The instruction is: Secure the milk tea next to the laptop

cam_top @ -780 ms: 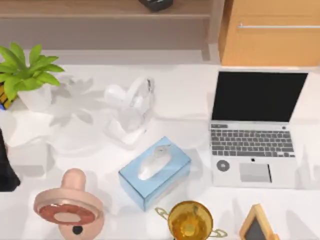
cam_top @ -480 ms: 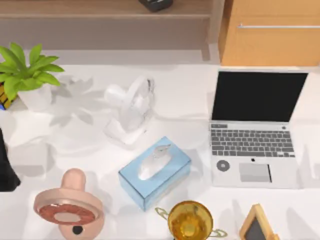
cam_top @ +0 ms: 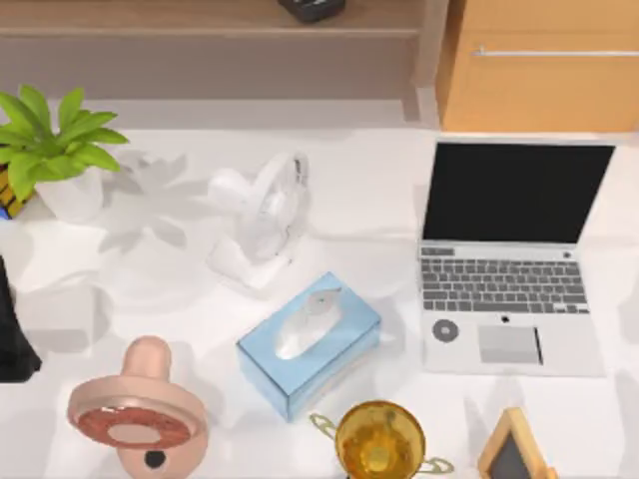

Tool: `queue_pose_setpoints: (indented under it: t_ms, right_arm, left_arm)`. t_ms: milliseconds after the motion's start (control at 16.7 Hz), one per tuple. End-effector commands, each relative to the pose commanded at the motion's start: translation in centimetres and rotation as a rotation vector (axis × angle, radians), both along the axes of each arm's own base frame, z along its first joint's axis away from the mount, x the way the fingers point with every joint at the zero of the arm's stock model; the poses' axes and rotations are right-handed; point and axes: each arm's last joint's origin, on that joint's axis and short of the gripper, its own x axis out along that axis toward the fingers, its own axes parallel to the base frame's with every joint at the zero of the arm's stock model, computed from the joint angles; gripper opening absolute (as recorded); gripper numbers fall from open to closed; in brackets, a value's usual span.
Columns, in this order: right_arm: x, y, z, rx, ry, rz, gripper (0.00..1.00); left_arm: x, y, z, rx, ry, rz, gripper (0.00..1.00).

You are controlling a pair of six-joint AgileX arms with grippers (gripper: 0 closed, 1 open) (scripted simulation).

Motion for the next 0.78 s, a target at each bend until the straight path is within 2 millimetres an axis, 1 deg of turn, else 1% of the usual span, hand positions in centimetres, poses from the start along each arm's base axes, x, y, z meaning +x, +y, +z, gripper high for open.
queue_pose_setpoints:
  t_ms: [180, 360, 600, 780]
  right_arm:
    - [1.5, -2.7, -1.0, -0.001, 0.047, -0.004, 1.00]
    - [2.4, -5.6, -2.7, 0.014, 0.089, -0.006, 1.00]
    - [2.5, -8.7, -5.3, 0.043, 0.124, -0.007, 1.00]
    - [2.2, -9.9, -6.4, 0.053, 0.129, -0.007, 1.00]
  left_arm:
    - [0.0, 0.0, 0.0, 0.000, 0.000, 0.000, 1.00]
    - [0.0, 0.0, 0.0, 0.000, 0.000, 0.000, 1.00]
    - [0.0, 0.0, 0.0, 0.000, 0.000, 0.000, 1.00]
    - [0.0, 0.0, 0.0, 0.000, 0.000, 0.000, 1.00]
